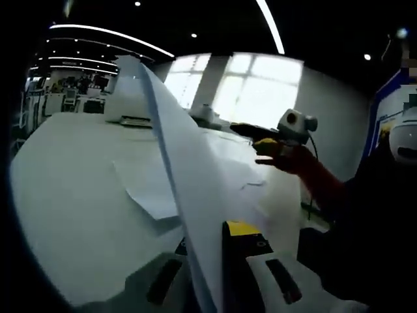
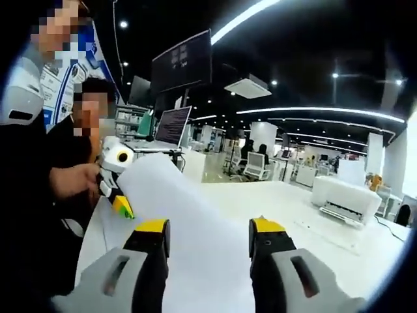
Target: Organize the stack of printing papers by aligning and flattening the scattered papers on the table
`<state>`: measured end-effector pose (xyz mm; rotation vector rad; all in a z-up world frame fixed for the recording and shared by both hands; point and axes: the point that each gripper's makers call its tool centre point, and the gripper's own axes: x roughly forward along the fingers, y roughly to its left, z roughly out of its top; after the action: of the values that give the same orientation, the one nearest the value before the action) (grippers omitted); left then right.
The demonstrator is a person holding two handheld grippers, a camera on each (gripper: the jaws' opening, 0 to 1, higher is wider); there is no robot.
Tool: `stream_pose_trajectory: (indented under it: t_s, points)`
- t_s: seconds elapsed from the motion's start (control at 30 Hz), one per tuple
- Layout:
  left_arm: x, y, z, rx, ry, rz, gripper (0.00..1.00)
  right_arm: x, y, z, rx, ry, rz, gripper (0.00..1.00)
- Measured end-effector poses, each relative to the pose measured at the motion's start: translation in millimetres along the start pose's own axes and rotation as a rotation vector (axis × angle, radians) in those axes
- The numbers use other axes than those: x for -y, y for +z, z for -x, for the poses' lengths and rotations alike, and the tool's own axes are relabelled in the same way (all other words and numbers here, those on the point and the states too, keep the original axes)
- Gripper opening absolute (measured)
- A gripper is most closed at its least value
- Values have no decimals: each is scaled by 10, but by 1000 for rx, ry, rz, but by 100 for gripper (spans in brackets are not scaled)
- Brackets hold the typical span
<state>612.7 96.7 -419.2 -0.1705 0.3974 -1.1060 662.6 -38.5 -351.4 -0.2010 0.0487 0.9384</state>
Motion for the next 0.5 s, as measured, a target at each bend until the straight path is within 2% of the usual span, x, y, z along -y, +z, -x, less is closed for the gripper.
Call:
stream_pose_trajectory:
  t_s: [0.17, 0.4, 0.5]
  points:
    - [9, -7, 6, -8, 0, -8, 6, 25, -122, 59, -33, -17, -32, 50]
    - [23, 7, 24, -4, 3, -14, 6, 94, -149, 167, -26, -53, -34, 64]
    - [8, -8, 38, -7, 8, -10, 6, 132, -140, 241, -6, -63, -41, 66]
